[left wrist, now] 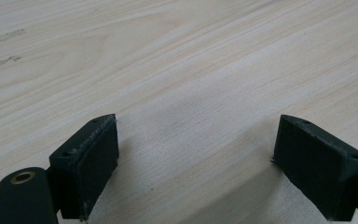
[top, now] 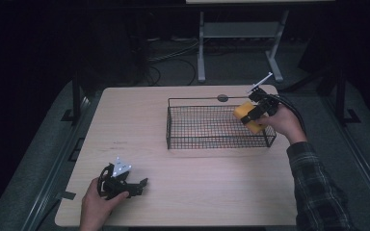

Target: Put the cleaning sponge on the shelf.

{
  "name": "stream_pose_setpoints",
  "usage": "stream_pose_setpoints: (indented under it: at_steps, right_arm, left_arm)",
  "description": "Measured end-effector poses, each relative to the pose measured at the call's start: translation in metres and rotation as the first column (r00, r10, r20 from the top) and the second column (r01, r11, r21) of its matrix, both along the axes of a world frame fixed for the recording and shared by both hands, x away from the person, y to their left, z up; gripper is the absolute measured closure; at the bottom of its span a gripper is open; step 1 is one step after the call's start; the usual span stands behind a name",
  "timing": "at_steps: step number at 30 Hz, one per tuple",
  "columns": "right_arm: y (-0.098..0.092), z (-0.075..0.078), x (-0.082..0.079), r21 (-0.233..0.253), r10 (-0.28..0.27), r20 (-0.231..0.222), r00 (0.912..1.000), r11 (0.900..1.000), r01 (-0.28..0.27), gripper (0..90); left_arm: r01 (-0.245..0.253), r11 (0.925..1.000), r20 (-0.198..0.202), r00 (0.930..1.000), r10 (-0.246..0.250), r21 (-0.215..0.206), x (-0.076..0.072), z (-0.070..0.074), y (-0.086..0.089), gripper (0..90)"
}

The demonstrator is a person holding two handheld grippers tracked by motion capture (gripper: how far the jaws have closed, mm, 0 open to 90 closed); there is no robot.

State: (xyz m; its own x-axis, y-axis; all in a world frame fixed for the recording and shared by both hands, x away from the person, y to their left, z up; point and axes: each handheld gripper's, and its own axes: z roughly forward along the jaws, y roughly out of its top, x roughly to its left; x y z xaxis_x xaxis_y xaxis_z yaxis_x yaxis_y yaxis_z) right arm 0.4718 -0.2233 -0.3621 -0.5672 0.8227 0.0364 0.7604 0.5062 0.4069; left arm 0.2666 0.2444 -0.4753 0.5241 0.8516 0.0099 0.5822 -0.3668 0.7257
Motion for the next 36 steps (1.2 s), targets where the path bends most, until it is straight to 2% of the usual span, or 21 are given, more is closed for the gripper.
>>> stream_pose_setpoints:
  at_steps: [7,16,25,36]
  right_arm:
    - [0.001,-0.011,0.008,-0.011,-0.016,-0.002,0.9999,1.0,0.016,22.5]
    - [0.0,-0.029,0.015,-0.026,-0.03,-0.033,0.999,0.999,0.03,22.4]
    - [0.0,-0.041,0.017,-0.018,-0.036,-0.054,0.9979,0.999,0.036,22.3]
    - [0.002,-0.052,0.015,-0.033,-0.028,-0.079,0.9965,0.999,0.026,22.1]
  left_arm:
    - [0.0,1.0,0.0,1.0,0.0,0.0,0.0,0.0,0.0,13.0]
    - [0.0,1.0,0.0,1.0,0.0,0.0,0.0,0.0,0.0,13.0]
    - [0.0,1.0,0.0,1.0,0.0,0.0,0.0,0.0,0.0,13.0]
    - [0.0,1.0,0.0,1.0,0.0,0.0,0.0,0.0,0.0,13.0]
